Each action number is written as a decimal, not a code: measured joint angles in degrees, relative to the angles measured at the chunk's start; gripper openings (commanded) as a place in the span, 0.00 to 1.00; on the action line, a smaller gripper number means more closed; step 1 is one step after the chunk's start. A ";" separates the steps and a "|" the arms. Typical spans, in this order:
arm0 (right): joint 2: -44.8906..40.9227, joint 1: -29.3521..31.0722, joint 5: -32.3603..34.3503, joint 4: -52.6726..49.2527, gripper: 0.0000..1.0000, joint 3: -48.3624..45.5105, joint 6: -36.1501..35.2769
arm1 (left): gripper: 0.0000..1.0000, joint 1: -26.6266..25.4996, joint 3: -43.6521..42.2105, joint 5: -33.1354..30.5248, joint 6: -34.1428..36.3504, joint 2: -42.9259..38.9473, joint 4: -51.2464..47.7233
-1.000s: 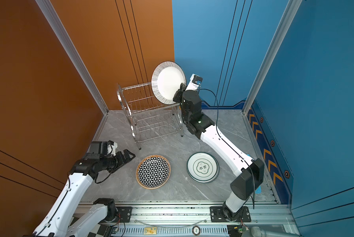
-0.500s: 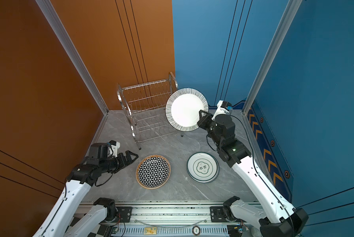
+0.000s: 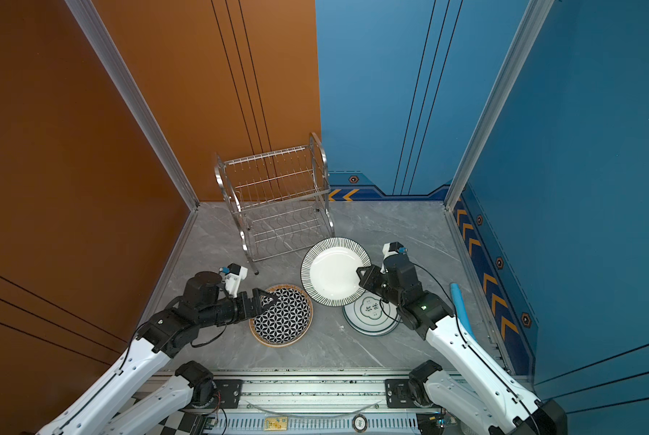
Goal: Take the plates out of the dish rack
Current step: 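Close the left gripper on the striped plate rim opposite the right gripper, then lower the striped plate onto the black-patterned plate with both grippers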
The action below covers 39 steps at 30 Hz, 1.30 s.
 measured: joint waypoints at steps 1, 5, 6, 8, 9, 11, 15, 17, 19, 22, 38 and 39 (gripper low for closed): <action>0.17 1.05 0.00 0.00 0.00 -0.68 0.22 | 0.97 -0.83 -0.55 0.02 -0.70 0.59 1.42; 2.91 5.29 -0.09 1.79 0.00 -1.42 0.85 | 0.97 -3.23 -1.05 -0.02 -2.23 2.82 5.55; 3.72 6.14 -0.09 2.75 0.00 -1.44 1.03 | 0.96 -3.48 -1.05 -0.02 -2.60 3.30 6.27; 5.44 7.74 -0.09 4.68 0.00 -1.46 1.27 | 0.91 -3.61 -1.05 -0.07 -2.78 4.35 7.76; 6.29 8.41 -0.09 5.66 0.00 -1.46 1.40 | 0.88 -3.61 -1.05 -0.24 -2.93 4.96 8.48; 7.58 9.40 -0.35 7.58 0.00 -1.77 1.99 | 0.81 -3.58 -1.05 -0.46 -3.02 6.12 9.55; 8.72 9.75 -1.36 10.54 0.00 -2.54 3.06 | 0.62 -3.58 -1.07 -0.72 -2.93 8.11 11.34; 8.76 9.75 -1.66 11.74 0.00 -2.89 3.61 | 0.56 -3.58 -1.07 -0.85 -2.86 8.90 11.72; 8.76 9.75 -2.03 12.81 0.00 -3.04 3.91 | 0.50 -3.48 -1.07 -0.85 -2.80 9.92 12.20; 8.76 10.29 -2.43 13.75 0.00 -3.13 4.02 | 0.42 -3.19 -1.09 -0.76 -2.89 11.17 12.68; 13.57 12.66 -4.76 18.27 0.09 -4.79 4.24 | 0.00 -0.85 -4.07 0.90 -5.66 11.58 15.43; 14.08 12.74 -4.92 18.73 0.12 -4.85 4.28 | 0.00 -0.61 -4.44 0.90 -5.75 11.30 15.41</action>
